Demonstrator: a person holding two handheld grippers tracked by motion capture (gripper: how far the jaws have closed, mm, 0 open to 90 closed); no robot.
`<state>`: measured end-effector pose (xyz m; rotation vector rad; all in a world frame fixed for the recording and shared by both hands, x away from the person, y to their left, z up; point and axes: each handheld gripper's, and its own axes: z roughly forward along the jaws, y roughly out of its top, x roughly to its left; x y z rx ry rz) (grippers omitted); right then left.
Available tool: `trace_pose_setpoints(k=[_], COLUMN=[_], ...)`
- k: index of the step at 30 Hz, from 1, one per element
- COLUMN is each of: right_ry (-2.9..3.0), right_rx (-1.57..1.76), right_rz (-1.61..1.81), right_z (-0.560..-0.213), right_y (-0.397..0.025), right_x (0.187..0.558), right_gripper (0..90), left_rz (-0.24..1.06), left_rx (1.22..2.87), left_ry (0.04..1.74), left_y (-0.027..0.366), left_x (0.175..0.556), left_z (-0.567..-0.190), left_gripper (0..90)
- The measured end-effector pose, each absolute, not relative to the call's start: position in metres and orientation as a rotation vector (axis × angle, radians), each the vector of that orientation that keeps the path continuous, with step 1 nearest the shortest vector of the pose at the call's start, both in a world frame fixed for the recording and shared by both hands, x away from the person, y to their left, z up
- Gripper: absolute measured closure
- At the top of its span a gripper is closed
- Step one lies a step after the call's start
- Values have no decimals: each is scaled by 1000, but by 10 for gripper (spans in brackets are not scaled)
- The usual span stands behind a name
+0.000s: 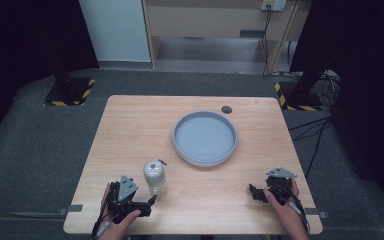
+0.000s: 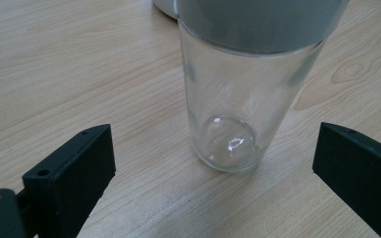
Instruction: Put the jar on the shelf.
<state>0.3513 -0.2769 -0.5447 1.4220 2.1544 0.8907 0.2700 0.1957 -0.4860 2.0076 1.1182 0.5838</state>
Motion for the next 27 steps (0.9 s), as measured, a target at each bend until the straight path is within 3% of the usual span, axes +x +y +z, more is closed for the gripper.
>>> trace_pose_setpoints(k=[27], right_ry=[2154], right_rx=[1422], right_rz=[891], right_z=[-545], right_y=[-277], right_x=[351], right_gripper=[2], left_rz=[568], left_rx=[1990], left_ry=[1097], left_y=[183], left_x=[283], left_z=[-488], left_gripper=[24])
